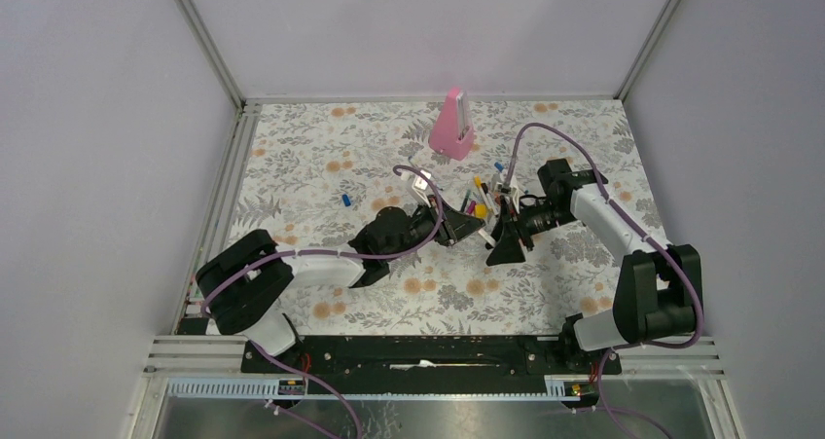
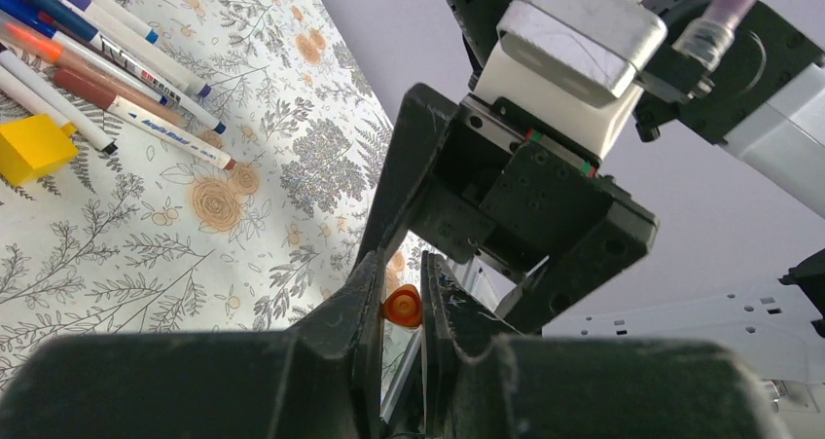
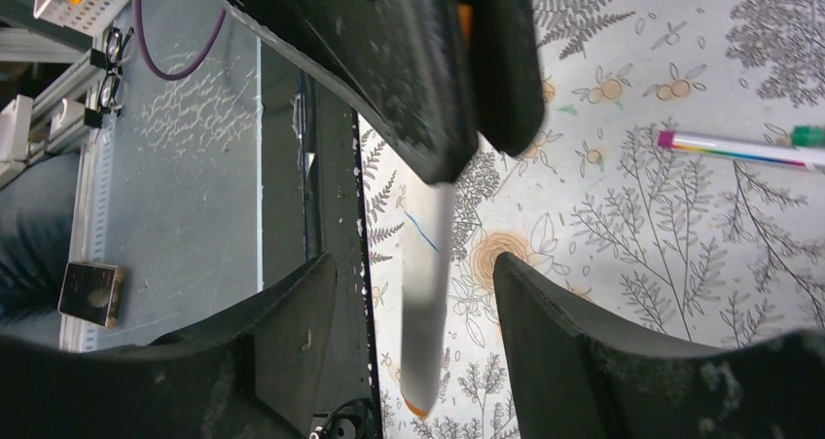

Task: Open the pen caps
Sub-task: Open the pen cap from the pen.

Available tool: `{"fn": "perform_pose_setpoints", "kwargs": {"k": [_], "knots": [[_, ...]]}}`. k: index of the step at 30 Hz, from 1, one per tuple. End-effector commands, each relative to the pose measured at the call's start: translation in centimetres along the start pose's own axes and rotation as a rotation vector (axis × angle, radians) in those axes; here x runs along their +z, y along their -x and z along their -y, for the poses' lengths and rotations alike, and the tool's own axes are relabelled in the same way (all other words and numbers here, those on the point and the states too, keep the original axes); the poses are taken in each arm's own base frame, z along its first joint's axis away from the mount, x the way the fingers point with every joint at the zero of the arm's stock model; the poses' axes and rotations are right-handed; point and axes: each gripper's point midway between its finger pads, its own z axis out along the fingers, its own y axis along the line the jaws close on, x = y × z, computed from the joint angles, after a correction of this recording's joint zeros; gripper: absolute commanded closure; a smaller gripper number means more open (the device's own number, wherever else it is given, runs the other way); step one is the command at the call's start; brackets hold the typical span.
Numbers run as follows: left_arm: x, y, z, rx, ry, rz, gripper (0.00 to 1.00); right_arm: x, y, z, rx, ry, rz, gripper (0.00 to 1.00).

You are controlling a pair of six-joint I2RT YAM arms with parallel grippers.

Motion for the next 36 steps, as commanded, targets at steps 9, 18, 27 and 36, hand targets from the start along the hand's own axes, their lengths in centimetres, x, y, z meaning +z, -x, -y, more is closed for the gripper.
{"fn": "perform_pose_setpoints", "kwargs": {"k": [9, 18, 27, 36], "knots": [[-0.1, 1.6, 2.4, 0.053, -0.067, 0.053, 1.0, 0.7, 1.6, -0.3, -0.009, 0.001, 0.009, 0.48], [-0.6, 3.8, 3.0, 0.064, -0.082, 0.138, 1.0, 1.3, 0.8, -0.7, -0.032, 0.023, 0.012, 1.0], [-5.6, 15.8, 2.6, 0.086, 0.05, 0.557, 1.0, 2.8, -1.3, -0.9, 0.017, 0.072, -0.068, 1.0], [-9.5, 20.4, 2.2, 0.103, 0.169, 0.751, 1.0, 3.2, -1.6, -0.6, 0.053, 0.084, -0.083, 1.0]]}}
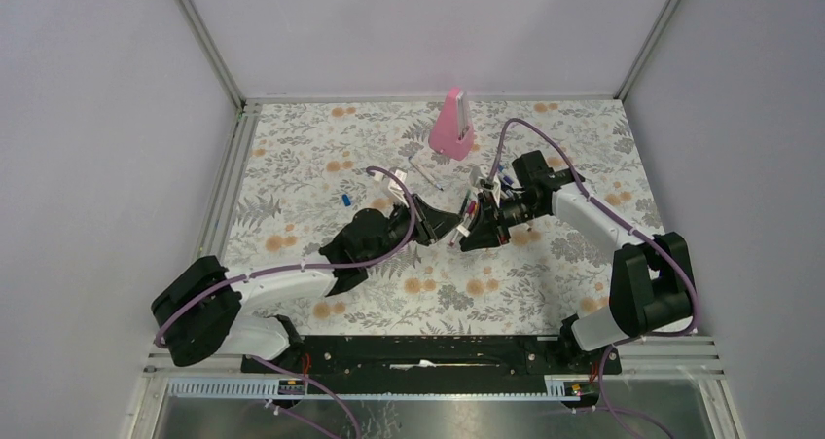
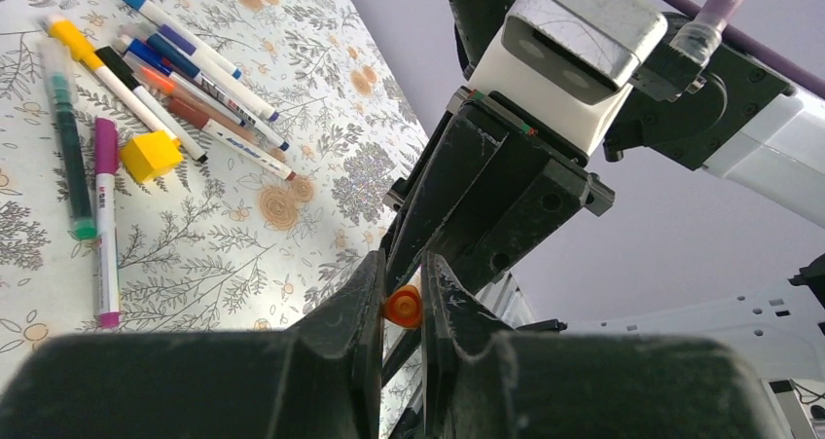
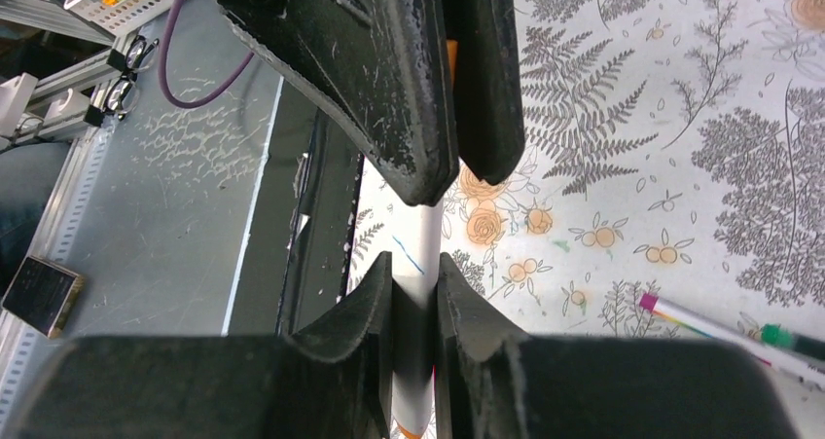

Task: Open the pen caps
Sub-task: Open the pen cap from the pen, then place the pen cap at the center of the board.

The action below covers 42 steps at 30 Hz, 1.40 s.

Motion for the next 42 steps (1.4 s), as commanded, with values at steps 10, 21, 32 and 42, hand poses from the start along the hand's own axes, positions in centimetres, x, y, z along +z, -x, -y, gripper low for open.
{"fn": "perform_pose_setpoints", "kwargs": {"k": [10, 21, 32, 42], "knots": [[-4.6, 17.8, -1.5, -0.007, 0.176, 0.669, 1.0, -1.1, -5.3, -0.5, 0.238, -0.057, -0.173, 1.0], [-9.0, 9.6, -17.1, -0.003, 0.84, 0.132, 1.0, -2.8, -6.3, 1.6, 0.205, -0.19, -0.253, 1.0], [-9.2, 8.8, -26.0, 0.097, 1.205, -0.117, 1.0, -3.5, -6.5, 2.0, 0.211, -0.217, -0.251, 1.0], [-8.1, 9.5, -30.7, 0.17, 1.322, -0.187, 0.92, -3.6, -6.6, 2.1, 0.214, -0.222, -0.247, 1.0]]}}
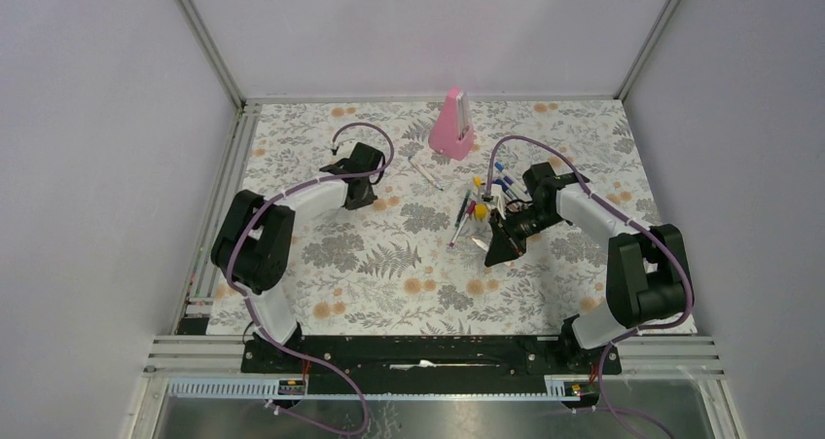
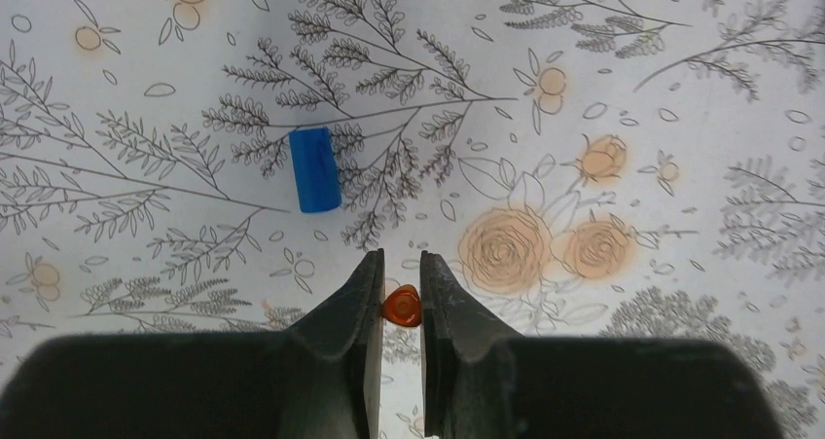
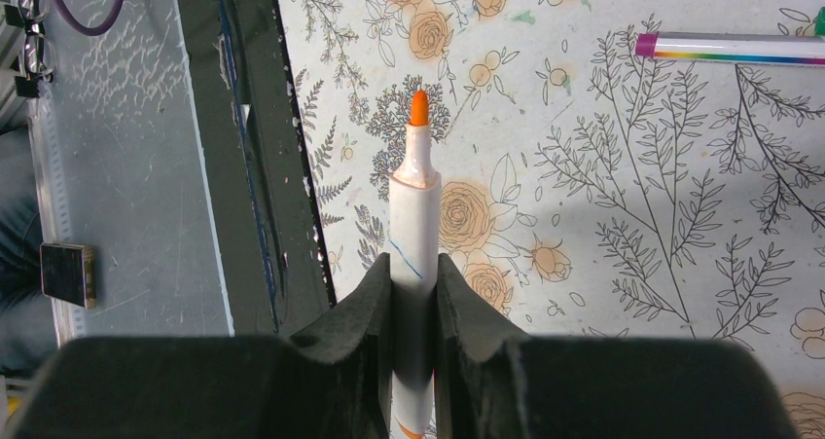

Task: Open the pen caps
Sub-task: Place the pen cap at the center of the board.

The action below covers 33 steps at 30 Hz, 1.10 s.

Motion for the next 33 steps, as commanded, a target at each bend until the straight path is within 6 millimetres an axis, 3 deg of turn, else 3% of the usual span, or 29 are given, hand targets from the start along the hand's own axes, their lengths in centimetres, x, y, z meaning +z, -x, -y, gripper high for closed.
{"fn": "perform_pose_setpoints", "kwargs": {"k": [1, 6, 10, 16, 19, 26, 33], "knots": [[1.1, 2.1, -0.2, 0.034, 0.043, 0.036, 0.92, -0.8, 0.9, 0.0, -0.034, -0.032, 0.021, 1.0], [2.4, 2.8, -0.3, 0.027, 0.056, 0.027, 0.91, -0.8, 0.8, 0.1, -0.032, -0.033, 0.022, 1.0], [2.8, 2.9, -0.3, 0.019, 0.055, 0.019, 0.8, -0.9, 0.8, 0.1, -0.028, -0.035, 0.023, 1.0], [3.3, 2.8, -0.4, 0.019, 0.057, 0.008, 0.75, -0.8, 0.8, 0.2, -0.03, -0.036, 0.023, 1.0], [3.2, 3.0, -0.3, 0.011, 0.048, 0.008, 0.66, -0.9, 0.8, 0.2, -0.029, -0.036, 0.023, 1.0], [2.0, 4.4, 0.3, -0.007, 0.013, 0.035, 0.63, -0.9, 0.8, 0.2, -0.027, -0.036, 0.024, 1.0], [-1.7, 6.9, 1.1, -0.026, -0.069, 0.095, 0.56, -0.8, 0.8, 0.4, -0.025, -0.045, 0.028, 1.0]]}}
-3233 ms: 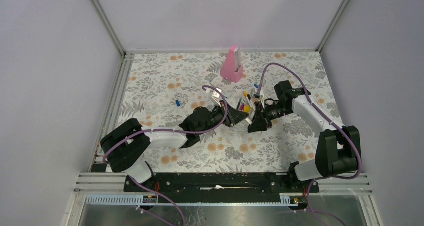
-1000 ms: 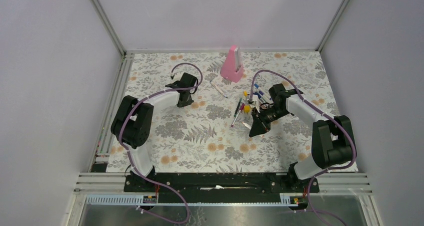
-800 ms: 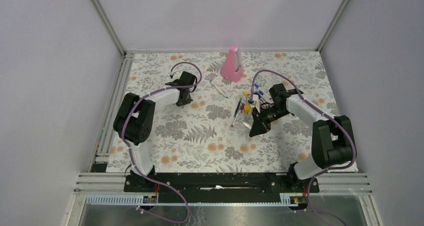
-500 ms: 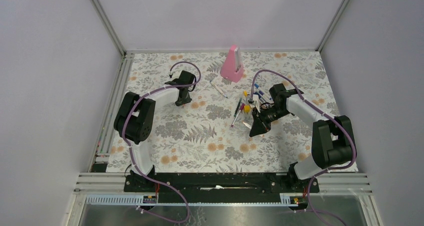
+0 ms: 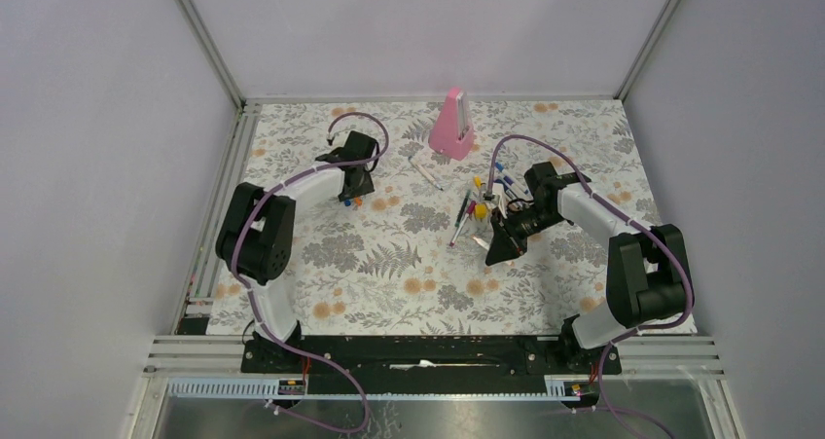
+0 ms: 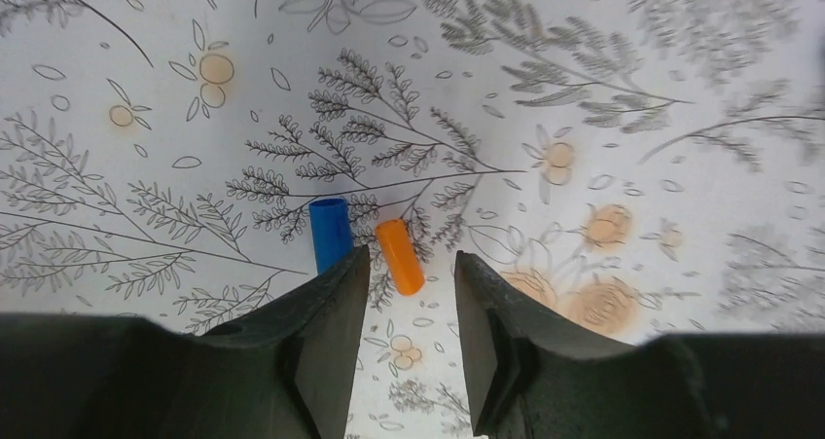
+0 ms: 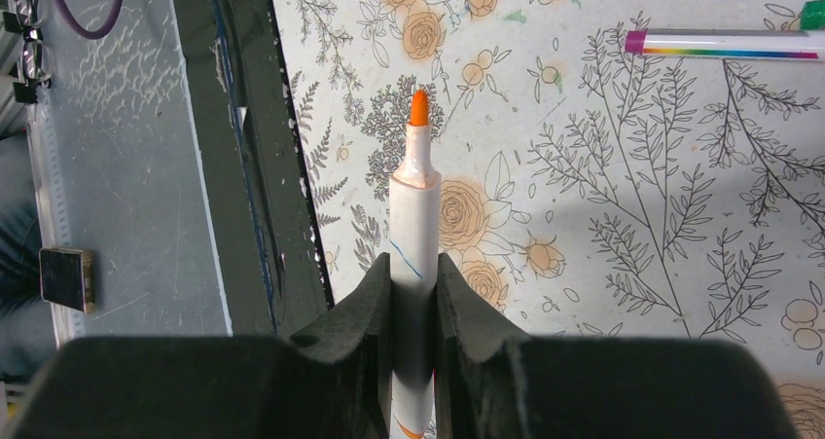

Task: Open the pen caps
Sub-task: Place the pen cap at the center of the board, then place the pen at the center of the board.

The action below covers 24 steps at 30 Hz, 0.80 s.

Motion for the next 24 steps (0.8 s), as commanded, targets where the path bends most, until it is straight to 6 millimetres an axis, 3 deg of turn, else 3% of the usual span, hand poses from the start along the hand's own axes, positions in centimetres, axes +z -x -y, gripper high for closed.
{"fn": "perform_pose_setpoints", "kwargs": {"k": [1, 4, 6, 10, 14, 20, 24], "knots": [[-5.1, 5.0, 1.5, -0.04, -0.124, 0.126, 0.55, -0.6, 0.9, 0.4, -0.033, -0.05, 0.024, 1.0], [-7.5, 5.6, 1.3, -0.025, -0.174, 0.153, 0.52, -0.8, 1.3, 1.7, -0.029, -0.123, 0.025, 0.99], [-9.0, 5.7, 1.0, -0.006, -0.223, 0.16, 0.45, -1.2, 1.7, 2.8, -0.03, -0.188, 0.026, 0.97], [-12.2, 4.5, 1.3, 0.072, -0.429, 0.131, 0.32, -2.3, 3.3, 5.3, -0.053, -0.319, 0.011, 0.95], [-15.0, 3.0, 1.4, 0.083, -0.598, 0.172, 0.2, -2.9, 6.3, 8.2, -0.053, -0.432, 0.003, 0.95], [-17.5, -0.2, 1.8, -0.081, -0.817, 0.198, 0.02, -1.4, 11.6, 13.0, -0.091, -0.6, 0.011, 0.94], [-17.7, -0.9, 1.2, -0.133, -0.856, 0.23, 0.01, -0.3, 14.9, 16.1, -0.096, -0.673, 0.016, 0.93]]}}
